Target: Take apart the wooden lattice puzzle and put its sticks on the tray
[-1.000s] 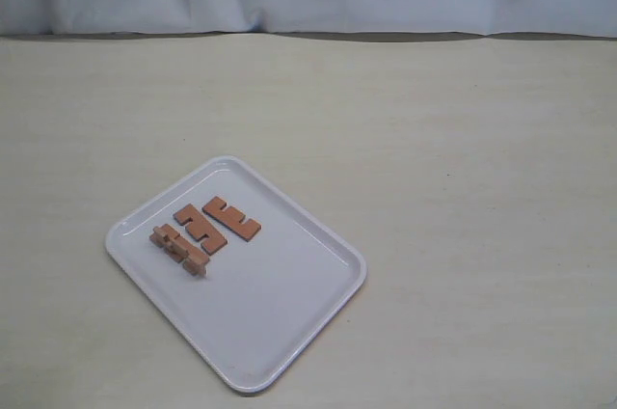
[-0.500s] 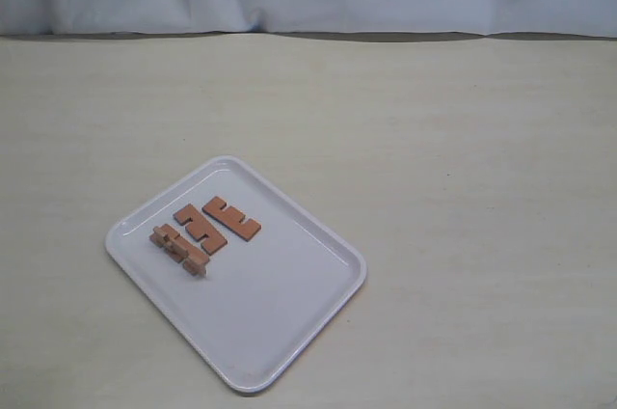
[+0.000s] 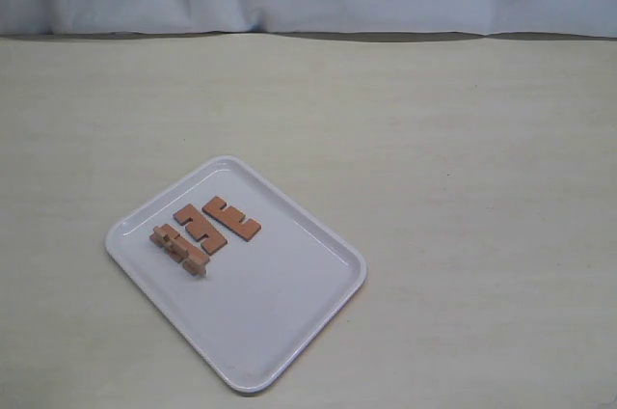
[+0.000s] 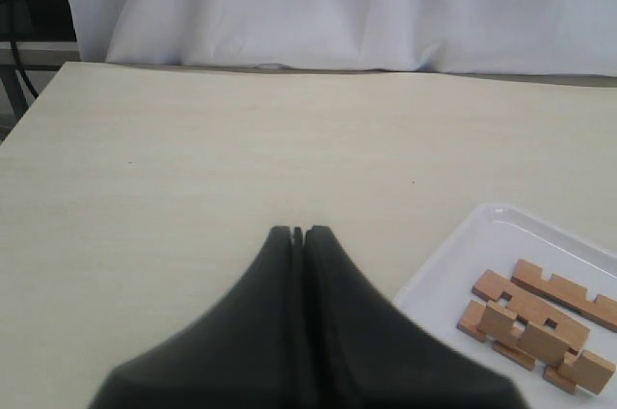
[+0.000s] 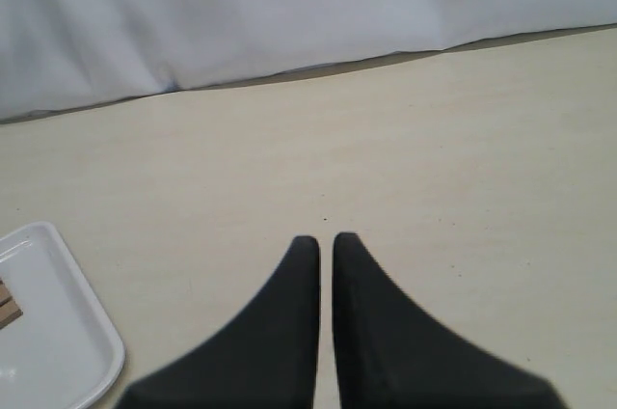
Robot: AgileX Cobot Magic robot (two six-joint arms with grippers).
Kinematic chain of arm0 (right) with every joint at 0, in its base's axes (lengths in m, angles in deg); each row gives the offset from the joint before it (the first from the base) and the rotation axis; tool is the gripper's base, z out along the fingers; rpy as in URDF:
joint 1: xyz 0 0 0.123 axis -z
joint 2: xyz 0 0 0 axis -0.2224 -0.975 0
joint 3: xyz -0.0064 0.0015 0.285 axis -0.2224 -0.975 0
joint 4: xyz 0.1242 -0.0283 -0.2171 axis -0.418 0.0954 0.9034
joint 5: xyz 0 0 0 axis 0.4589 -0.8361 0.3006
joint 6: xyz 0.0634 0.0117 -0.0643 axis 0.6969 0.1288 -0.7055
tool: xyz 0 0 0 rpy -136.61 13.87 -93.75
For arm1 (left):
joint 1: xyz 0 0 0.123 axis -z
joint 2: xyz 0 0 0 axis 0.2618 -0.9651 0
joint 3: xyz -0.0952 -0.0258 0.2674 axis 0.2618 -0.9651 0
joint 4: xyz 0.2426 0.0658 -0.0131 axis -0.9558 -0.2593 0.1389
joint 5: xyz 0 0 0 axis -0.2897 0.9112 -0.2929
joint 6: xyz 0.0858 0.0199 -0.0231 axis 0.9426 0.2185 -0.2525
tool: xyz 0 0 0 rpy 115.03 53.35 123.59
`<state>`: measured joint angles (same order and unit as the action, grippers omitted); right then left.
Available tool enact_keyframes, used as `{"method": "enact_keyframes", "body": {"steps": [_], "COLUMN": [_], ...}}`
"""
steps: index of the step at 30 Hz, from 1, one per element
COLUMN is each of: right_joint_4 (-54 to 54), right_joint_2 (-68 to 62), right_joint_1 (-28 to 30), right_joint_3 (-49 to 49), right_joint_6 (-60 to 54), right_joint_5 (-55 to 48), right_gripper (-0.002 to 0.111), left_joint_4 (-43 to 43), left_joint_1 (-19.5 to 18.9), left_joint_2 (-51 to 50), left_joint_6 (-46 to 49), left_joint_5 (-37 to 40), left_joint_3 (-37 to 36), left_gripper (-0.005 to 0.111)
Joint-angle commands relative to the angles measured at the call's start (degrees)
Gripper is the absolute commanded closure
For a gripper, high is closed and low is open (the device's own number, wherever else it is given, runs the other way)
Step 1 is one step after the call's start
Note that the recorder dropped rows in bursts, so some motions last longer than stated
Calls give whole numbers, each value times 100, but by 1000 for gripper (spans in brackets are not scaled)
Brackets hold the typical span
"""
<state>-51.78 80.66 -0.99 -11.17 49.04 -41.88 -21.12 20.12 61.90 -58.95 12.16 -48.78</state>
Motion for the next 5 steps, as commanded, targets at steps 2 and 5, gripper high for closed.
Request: {"method": "enact_keyframes", "body": {"steps": [2,5], "right_joint_4": [40,40], "right_joint_2": [23,23], "right_joint_1": [0,0], "right_joint_3": [-12,-12], "right_joint_6": [-26,-26], "right_joint_5": [86,86], "right_gripper": [104,104], "left_joint_4": [7,7], "left_joint_1": [44,44], "left_joint_2": [7,7], "left_joint_6": [-24,-24], "left_joint_5": [-75,-75], "left_joint_3": [-20,-20], "left_gripper": [107,107]}}
